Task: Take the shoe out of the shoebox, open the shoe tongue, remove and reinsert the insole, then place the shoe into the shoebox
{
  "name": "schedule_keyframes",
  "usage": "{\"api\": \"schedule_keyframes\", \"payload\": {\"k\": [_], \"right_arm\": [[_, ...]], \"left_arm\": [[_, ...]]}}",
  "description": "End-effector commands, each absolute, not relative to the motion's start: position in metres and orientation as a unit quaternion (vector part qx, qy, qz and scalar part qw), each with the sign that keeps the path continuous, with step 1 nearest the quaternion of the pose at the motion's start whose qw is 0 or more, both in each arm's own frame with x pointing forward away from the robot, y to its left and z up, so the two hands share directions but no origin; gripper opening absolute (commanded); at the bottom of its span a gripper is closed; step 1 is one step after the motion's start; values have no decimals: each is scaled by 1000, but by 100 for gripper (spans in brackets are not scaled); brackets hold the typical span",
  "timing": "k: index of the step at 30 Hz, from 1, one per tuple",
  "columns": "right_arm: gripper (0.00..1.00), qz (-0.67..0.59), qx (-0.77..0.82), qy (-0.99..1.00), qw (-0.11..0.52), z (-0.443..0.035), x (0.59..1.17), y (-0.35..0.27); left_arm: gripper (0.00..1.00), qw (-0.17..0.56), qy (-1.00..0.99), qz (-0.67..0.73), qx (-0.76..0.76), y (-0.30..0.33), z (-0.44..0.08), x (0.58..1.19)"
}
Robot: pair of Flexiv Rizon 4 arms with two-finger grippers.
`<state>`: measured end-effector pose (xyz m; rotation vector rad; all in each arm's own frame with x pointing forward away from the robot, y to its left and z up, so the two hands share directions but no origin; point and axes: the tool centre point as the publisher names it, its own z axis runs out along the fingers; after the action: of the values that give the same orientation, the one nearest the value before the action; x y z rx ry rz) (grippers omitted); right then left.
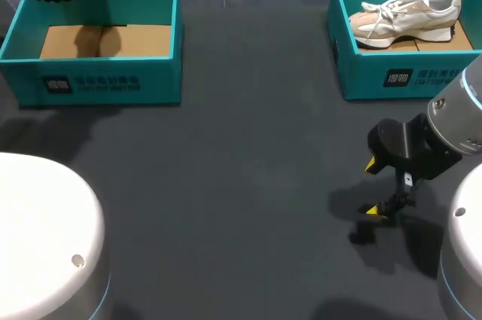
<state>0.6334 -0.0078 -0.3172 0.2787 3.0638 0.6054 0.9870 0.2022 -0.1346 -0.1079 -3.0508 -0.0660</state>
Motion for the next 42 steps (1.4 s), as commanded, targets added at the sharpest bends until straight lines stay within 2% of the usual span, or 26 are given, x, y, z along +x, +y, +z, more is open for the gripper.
{"api": "schedule_keyframes", "payload": {"k": [1,5,10,13,17,30,34,42], "right_arm": [[100,192,89,977,5,-317,631,-8],[100,192,89,977,5,-317,631,-8],[100,192,89,977,5,-317,631,-8],[100,192,89,977,5,-317,631,-8],[100,192,89,977,5,-317,631,-8],[100,192,89,977,5,-317,631,-8],[100,192,89,977,5,-317,631,-8],[100,192,89,977,5,-317,631,-8]], "left_arm": [[0,68,-997,-3,-39,242,-148,1029],[0,65,-997,-22,-42,268,-158,1050],[0,54,-991,-26,-119,281,-160,1052],[0,21,-976,-37,-214,283,-161,1045],[0,-53,-884,-94,-455,296,-158,1015],[0,-53,-884,-94,-455,296,-158,1015],[0,-38,-815,-63,-575,305,-165,1024],[0,-13,-742,-86,-665,323,-171,1047]]}}
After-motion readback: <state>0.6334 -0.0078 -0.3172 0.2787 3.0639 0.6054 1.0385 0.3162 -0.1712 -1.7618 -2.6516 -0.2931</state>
